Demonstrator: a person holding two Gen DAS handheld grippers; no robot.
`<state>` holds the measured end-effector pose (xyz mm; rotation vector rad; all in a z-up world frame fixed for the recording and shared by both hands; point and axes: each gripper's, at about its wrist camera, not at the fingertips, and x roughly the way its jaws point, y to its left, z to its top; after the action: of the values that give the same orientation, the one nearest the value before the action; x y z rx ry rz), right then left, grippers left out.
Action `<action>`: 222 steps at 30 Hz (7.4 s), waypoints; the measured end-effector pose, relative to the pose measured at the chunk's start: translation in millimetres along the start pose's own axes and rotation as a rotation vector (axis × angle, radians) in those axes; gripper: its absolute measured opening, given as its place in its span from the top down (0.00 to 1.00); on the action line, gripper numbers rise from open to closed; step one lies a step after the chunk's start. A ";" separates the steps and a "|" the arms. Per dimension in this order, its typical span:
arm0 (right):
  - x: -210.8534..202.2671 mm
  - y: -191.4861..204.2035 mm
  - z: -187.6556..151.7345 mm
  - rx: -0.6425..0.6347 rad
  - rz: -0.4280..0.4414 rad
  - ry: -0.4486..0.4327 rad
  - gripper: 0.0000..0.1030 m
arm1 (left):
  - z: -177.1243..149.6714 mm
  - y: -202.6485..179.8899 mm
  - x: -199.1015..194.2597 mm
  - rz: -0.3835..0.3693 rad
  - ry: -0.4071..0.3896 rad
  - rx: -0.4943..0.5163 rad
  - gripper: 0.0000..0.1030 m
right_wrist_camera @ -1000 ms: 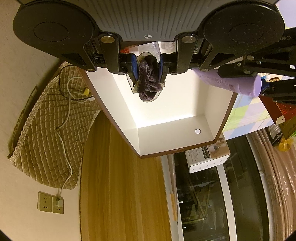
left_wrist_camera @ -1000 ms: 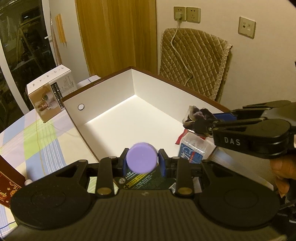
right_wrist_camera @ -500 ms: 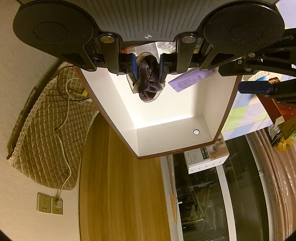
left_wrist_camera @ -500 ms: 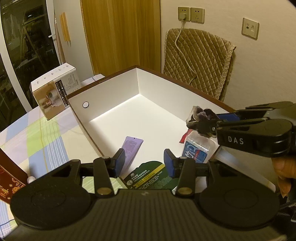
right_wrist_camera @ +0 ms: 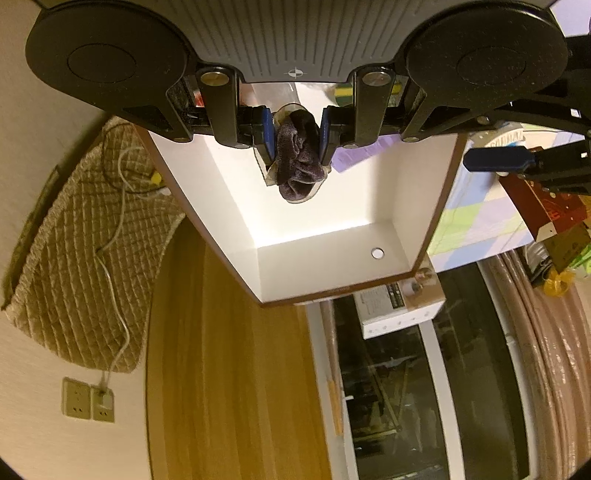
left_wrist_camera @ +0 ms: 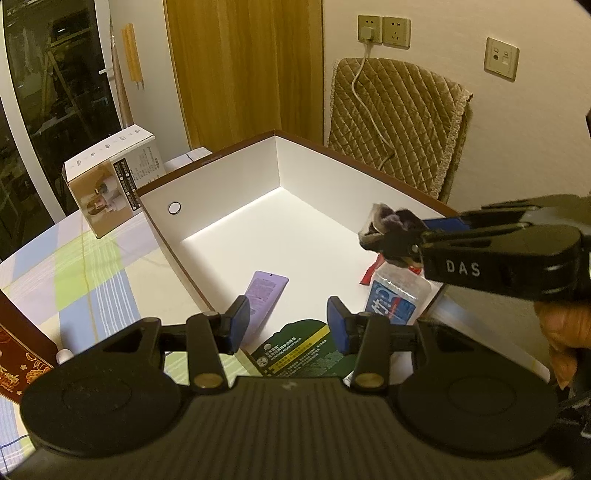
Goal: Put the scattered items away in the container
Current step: 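Open both tools to drop the scrunchie and purple tube into the box, then withdraw both tools from the box toward the remaining items, then grasp the green lip gel tube with the right tool while the left tool grasps the white holder, then carry the green tube and white holder toward the brown box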
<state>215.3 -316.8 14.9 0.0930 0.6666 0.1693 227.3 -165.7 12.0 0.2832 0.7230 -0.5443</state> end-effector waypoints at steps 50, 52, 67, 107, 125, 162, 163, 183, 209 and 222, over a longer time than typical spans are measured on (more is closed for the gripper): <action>-52.1 57.8 -6.1 -0.041 0.073 -0.084 0.00 | -79.9 62.3 -83.1 0.169 0.018 -0.128 0.01; -54.2 67.0 -7.8 -0.057 0.091 -0.083 0.00 | -92.8 70.4 -92.5 0.201 0.019 -0.144 0.01; -38.8 158.0 -16.2 -0.184 0.228 -0.073 0.00 | -143.7 133.7 -101.3 0.310 0.060 -0.190 0.01; 149.0 218.0 -82.2 -0.325 0.096 0.210 0.61 | -159.8 213.2 1.9 0.147 0.011 -0.044 0.12; 114.9 204.9 -99.9 -0.278 0.094 0.212 0.83 | -147.3 192.5 30.9 0.084 -0.003 0.050 0.22; 56.8 168.1 -126.7 -0.241 0.086 0.256 0.83 | -141.3 134.3 18.9 0.062 0.065 -0.042 0.55; 57.1 167.2 -127.5 -0.240 0.083 0.258 0.83 | -139.3 135.9 21.4 0.063 0.062 -0.060 0.55; 32.2 173.4 -118.5 -0.259 0.121 0.222 0.83 | -145.1 137.0 -15.1 0.105 0.104 -0.165 0.78; -92.9 138.8 -62.7 -0.162 0.105 0.005 0.83 | -92.0 43.0 -136.3 0.149 -0.002 -0.113 0.78; -114.2 100.1 -49.1 -0.128 0.054 -0.024 0.83 | -64.6 6.5 -135.0 0.102 -0.030 -0.056 0.78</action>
<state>83.9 -238.2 59.7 -0.0100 0.6284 0.2618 111.8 -82.7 59.1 0.2574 0.6896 -0.4302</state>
